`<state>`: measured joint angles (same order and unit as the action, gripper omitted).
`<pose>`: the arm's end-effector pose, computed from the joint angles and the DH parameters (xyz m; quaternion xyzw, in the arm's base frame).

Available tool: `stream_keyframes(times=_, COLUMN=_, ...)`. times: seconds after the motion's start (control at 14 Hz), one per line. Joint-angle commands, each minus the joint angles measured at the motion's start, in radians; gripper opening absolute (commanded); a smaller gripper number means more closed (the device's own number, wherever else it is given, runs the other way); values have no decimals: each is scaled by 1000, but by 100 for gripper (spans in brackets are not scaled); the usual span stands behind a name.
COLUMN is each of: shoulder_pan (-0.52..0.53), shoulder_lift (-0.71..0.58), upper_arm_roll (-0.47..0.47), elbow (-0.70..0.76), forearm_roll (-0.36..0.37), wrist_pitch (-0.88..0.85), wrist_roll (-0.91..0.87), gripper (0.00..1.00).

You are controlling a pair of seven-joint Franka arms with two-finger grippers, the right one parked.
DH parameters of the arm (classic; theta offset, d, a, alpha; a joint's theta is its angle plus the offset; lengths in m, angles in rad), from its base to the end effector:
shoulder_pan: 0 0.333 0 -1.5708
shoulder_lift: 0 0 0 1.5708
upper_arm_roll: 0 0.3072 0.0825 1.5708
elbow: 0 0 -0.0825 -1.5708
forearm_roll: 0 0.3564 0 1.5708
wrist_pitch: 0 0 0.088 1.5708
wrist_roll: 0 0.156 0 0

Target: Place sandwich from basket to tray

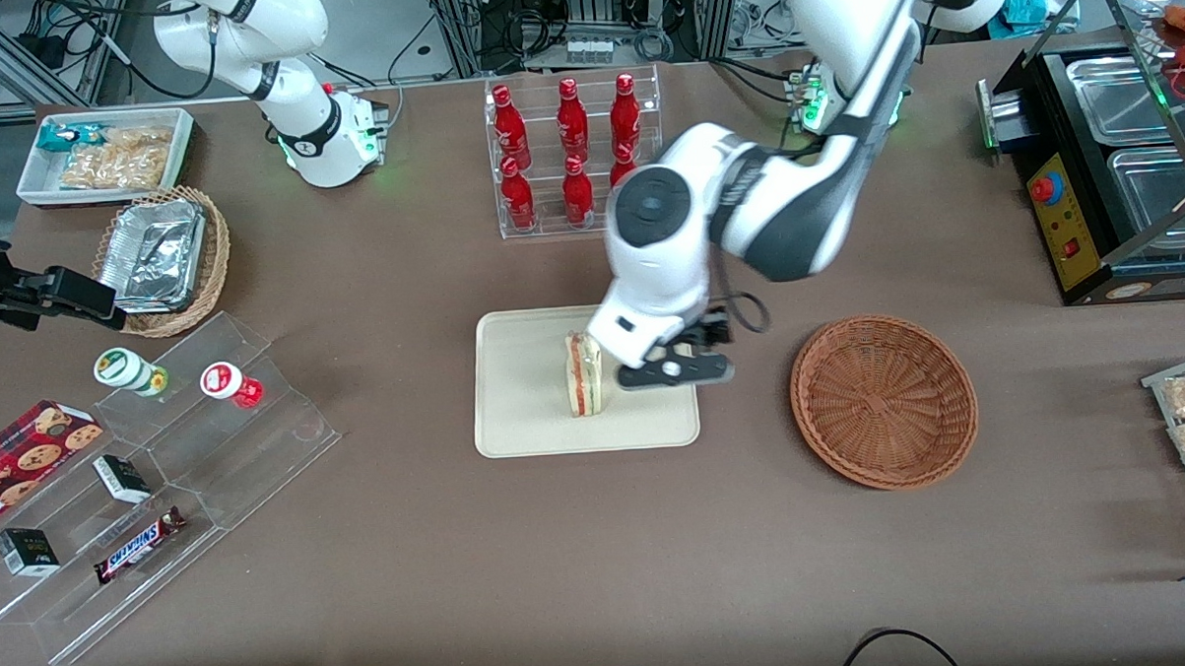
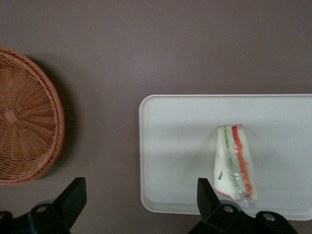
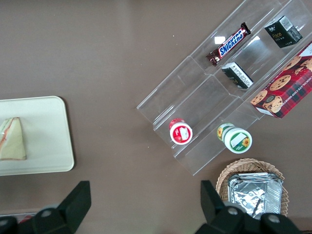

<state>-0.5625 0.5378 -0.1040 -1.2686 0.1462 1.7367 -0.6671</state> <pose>0.5478 -0.3885 0.3917 -0.9984 0.0078 -0.0014 0.0559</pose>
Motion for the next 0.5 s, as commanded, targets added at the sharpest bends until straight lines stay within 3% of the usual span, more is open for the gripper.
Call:
stream_keyframes(times=0.0, shoulder_pan=79, shoulder_lift=-91, upper_arm_roll=-8, elbow=-60, forearm_roll=-19, wrist_pitch=-75, wrist_roll=102, gripper=100)
stream_keyframes(times=0.21, shoulder_pan=189, shoulder_lift=-125, upper_arm_roll=-8, elbow=-64, forearm_roll=-115, wrist_pitch=-201, wrist_roll=107, gripper=100)
stream_keyframes(times=0.43, shoulder_pan=271, shoulder_lift=-163, upper_arm_roll=-5, elbow=-74, forearm_roll=-111, wrist_pitch=-267, wrist_roll=138, gripper=100)
